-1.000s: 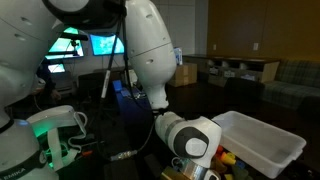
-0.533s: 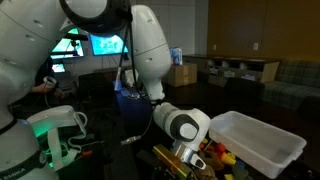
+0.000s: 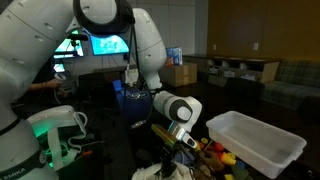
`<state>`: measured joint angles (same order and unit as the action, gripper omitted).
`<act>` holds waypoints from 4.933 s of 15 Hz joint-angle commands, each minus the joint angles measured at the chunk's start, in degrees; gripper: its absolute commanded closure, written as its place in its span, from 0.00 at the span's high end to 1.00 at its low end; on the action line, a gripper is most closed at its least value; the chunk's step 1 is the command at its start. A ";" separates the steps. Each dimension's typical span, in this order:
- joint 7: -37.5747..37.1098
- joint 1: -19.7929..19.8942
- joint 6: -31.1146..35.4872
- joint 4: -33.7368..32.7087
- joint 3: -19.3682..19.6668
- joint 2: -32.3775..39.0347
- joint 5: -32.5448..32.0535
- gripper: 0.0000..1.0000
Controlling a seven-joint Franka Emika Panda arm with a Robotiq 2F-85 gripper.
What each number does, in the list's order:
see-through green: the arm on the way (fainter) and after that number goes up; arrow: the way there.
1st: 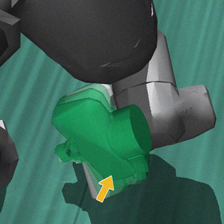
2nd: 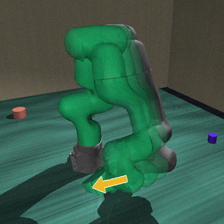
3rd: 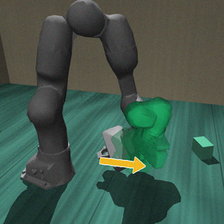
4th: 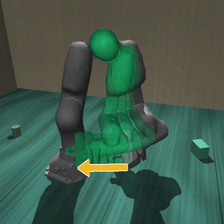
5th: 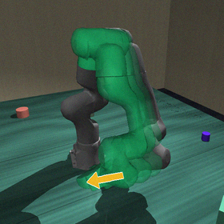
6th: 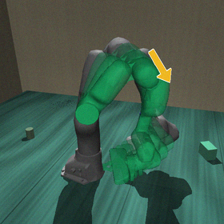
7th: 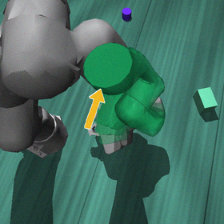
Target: Pick up the cloth and sweep the items on the table, the put the cloth in the box
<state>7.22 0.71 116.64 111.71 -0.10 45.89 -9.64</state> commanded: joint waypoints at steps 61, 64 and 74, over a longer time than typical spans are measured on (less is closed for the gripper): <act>-30.33 9.81 26.49 6.95 14.31 -21.54 -4.50 0.06; -30.01 8.32 26.26 2.95 15.27 -13.62 -3.51 0.06; -27.47 4.07 25.86 -5.96 13.72 1.89 -1.28 0.07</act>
<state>-21.55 6.73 143.06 109.46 13.38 44.03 -12.59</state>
